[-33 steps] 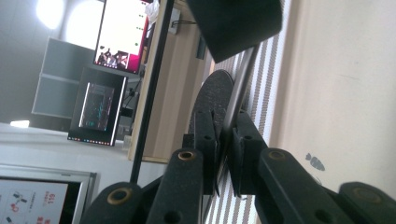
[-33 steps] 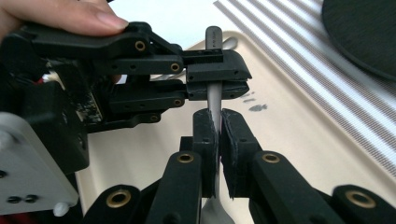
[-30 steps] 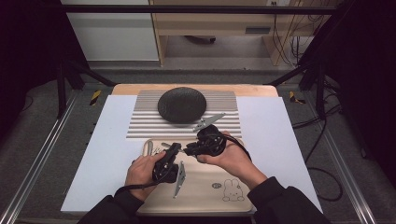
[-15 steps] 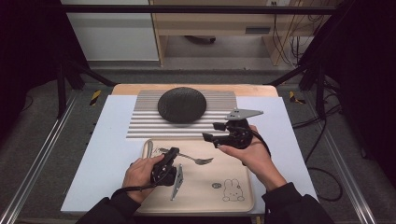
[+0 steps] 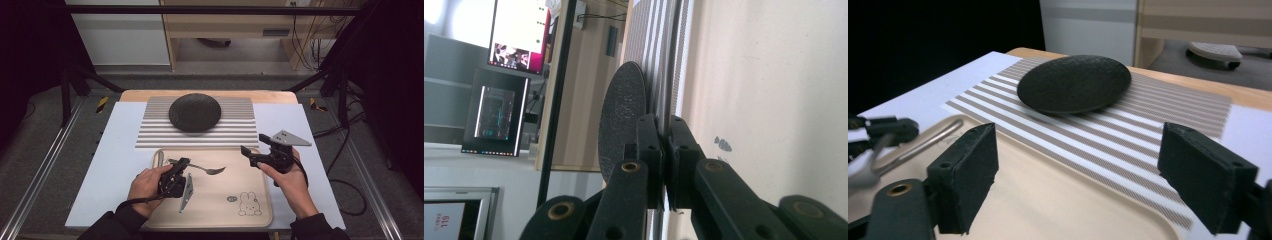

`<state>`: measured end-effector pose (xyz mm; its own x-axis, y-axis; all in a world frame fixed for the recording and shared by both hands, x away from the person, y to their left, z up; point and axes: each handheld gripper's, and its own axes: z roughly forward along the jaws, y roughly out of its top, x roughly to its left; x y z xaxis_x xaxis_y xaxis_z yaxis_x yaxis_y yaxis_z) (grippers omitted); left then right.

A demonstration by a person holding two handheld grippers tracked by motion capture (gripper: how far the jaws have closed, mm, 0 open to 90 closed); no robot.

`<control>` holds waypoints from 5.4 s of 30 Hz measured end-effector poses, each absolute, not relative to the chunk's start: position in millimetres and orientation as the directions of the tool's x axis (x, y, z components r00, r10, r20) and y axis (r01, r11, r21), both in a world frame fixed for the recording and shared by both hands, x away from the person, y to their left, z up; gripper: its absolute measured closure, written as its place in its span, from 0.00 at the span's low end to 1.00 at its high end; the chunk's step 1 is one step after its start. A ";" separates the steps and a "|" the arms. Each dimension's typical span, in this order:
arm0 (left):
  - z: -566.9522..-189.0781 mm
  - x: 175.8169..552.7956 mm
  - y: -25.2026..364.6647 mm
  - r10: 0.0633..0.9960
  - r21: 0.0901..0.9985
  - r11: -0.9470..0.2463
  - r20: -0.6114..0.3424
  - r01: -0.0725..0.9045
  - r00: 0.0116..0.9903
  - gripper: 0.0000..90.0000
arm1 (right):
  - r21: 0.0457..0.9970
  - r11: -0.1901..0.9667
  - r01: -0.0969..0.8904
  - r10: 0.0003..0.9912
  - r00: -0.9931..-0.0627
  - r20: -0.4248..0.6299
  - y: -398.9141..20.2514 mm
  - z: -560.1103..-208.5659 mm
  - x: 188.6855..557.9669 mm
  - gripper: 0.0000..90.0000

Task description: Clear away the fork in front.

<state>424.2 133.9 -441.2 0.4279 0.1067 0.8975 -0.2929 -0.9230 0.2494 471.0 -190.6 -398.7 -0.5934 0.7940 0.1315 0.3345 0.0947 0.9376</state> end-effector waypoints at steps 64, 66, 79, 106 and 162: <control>-424.4 485.6 133.5 -0.214 0.049 -0.948 0.635 -0.315 0.743 0.97 | 0.958 0.121 0.262 0.895 -0.447 0.009 -267.1 -468.8 397.4 0.12; -427.7 485.4 134.6 -0.218 0.045 -0.948 0.629 -0.315 0.746 0.97 | 0.958 0.123 0.261 0.894 -0.448 0.007 -267.1 -468.8 397.4 0.12; -442.0 498.9 139.4 -0.259 0.006 -0.947 0.579 -0.322 0.773 0.96 | 0.954 0.138 0.266 0.887 -0.463 0.000 -264.2 -469.5 397.5 0.12; -429.7 485.2 148.2 0.100 0.395 -0.905 0.553 -0.155 0.827 0.77 | 0.953 0.132 0.273 0.886 -0.464 0.010 -264.4 -469.9 397.8 0.11; -462.8 500.6 96.8 0.566 0.685 -0.658 0.175 0.313 0.806 1.00 | 0.951 0.130 0.279 0.887 -0.461 0.014 -265.9 -470.7 398.6 0.10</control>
